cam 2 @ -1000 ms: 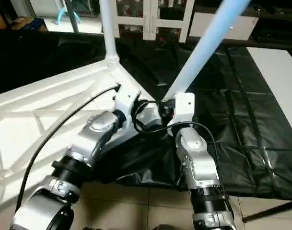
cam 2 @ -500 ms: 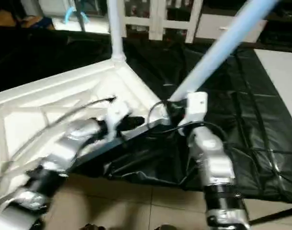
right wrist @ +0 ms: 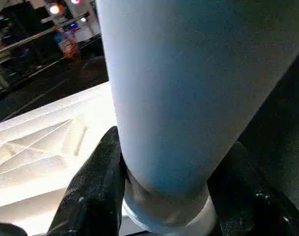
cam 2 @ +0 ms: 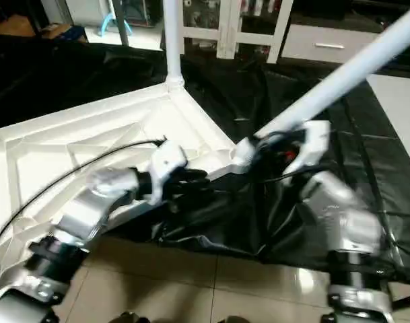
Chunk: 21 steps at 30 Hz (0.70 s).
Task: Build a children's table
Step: Insert table leg to table base
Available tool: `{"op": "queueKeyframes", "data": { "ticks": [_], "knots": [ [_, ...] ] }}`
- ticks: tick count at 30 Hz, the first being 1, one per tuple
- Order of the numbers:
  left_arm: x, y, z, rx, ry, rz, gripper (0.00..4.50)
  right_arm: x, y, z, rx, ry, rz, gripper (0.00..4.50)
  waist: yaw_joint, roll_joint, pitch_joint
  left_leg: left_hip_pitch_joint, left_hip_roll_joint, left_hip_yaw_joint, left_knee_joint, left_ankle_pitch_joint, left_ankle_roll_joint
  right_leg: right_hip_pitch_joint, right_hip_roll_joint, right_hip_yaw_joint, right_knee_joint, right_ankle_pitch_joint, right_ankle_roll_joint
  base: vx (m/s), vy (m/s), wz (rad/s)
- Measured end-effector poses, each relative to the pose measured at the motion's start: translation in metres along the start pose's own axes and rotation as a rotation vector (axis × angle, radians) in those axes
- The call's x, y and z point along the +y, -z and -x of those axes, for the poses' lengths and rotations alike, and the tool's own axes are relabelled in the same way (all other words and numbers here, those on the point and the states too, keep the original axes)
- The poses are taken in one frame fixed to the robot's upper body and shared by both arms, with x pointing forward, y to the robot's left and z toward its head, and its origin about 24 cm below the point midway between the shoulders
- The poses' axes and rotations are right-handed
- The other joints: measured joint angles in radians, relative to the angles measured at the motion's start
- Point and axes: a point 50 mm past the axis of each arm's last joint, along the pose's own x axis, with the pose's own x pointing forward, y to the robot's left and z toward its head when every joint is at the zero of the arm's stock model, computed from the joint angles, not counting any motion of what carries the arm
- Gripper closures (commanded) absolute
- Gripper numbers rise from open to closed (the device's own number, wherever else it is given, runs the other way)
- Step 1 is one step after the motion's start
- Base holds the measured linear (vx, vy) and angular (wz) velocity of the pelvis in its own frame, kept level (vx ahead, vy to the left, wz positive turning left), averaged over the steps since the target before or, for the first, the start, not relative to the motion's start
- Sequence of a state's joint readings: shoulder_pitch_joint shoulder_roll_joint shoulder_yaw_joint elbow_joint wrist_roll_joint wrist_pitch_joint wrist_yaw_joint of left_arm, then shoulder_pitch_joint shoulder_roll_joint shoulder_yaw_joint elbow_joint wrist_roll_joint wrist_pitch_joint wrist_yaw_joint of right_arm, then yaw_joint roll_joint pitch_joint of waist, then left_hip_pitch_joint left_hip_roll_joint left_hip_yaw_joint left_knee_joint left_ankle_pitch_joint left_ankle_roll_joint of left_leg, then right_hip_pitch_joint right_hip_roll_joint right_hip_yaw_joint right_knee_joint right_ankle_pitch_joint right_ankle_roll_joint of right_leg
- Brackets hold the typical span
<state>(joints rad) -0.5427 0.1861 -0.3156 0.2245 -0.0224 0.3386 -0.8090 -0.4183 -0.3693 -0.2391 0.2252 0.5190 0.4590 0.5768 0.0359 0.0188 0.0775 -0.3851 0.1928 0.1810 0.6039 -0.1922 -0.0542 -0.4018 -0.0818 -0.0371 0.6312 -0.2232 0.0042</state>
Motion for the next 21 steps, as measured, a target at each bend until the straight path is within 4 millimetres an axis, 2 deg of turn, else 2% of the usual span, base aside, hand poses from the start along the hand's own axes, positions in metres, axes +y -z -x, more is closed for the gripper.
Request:
{"op": "queueKeyframes", "data": {
  "ticks": [3,6,9,12,13,20,21],
  "knots": [
    [0.002,-0.002,-0.008,0.023,-0.037,-0.009,2.87,0.0,-0.007,0.009,-0.009,0.002,0.026,2.59,-0.001,0.002,-0.001,0.0,0.0,0.0,0.0,0.0,0.0,0.0,0.0,0.0,0.0,0.0,0.0,0.0,0.0,0.0],
    [0.005,0.002,-0.012,0.062,-0.075,-0.02,2.84,0.001,-0.009,0.018,0.0,-0.003,0.045,2.59,0.0,0.005,-0.003,0.0,0.0,-0.001,0.001,0.0,0.0,0.0,0.0,0.0,0.0,0.001,0.001,0.0,0.0,0.0],
    [0.009,0.011,-0.012,0.112,-0.115,-0.019,2.42,0.004,-0.006,0.028,0.025,-0.019,0.055,2.59,0.001,0.008,-0.004,-0.001,0.0,-0.001,0.001,0.0,0.001,0.0,0.0,0.0,0.0,0.001,0.002,0.0,0.0,0.0],
    [0.015,0.02,-0.009,0.165,-0.158,-0.02,2.4,0.009,0.001,0.036,0.062,-0.032,0.058,2.59,0.0,0.009,-0.005,-0.001,0.0,-0.001,0.003,0.0,0.001,0.0,0.0,0.0,0.0,0.002,0.003,0.0,0.0,0.0],
    [0.015,0.022,-0.009,0.173,-0.162,-0.021,2.25,0.009,0.002,0.037,0.067,-0.034,0.056,2.59,-0.001,0.01,-0.005,-0.001,0.0,-0.001,0.003,0.0,0.001,0.0,0.0,0.0,0.0,0.002,0.003,0.0,0.0,0.0],
    [0.017,0.03,-0.009,0.208,-0.18,-0.005,2.15,0.021,0.001,0.037,0.072,-0.045,0.089,2.59,0.002,0.014,-0.008,0.001,-0.001,-0.001,0.005,0.001,0.002,0.004,-0.001,0.0,0.0,0.005,0.002,0.0,0.0,0.0],
    [0.017,0.03,-0.01,0.207,-0.182,-0.008,2.44,0.022,0.001,0.036,0.073,-0.036,0.097,2.59,0.002,0.014,-0.009,0.001,-0.001,-0.001,0.005,0.001,0.002,0.004,-0.001,0.0,0.0,0.005,0.002,0.0,0.0,0.0]
  ]
}}
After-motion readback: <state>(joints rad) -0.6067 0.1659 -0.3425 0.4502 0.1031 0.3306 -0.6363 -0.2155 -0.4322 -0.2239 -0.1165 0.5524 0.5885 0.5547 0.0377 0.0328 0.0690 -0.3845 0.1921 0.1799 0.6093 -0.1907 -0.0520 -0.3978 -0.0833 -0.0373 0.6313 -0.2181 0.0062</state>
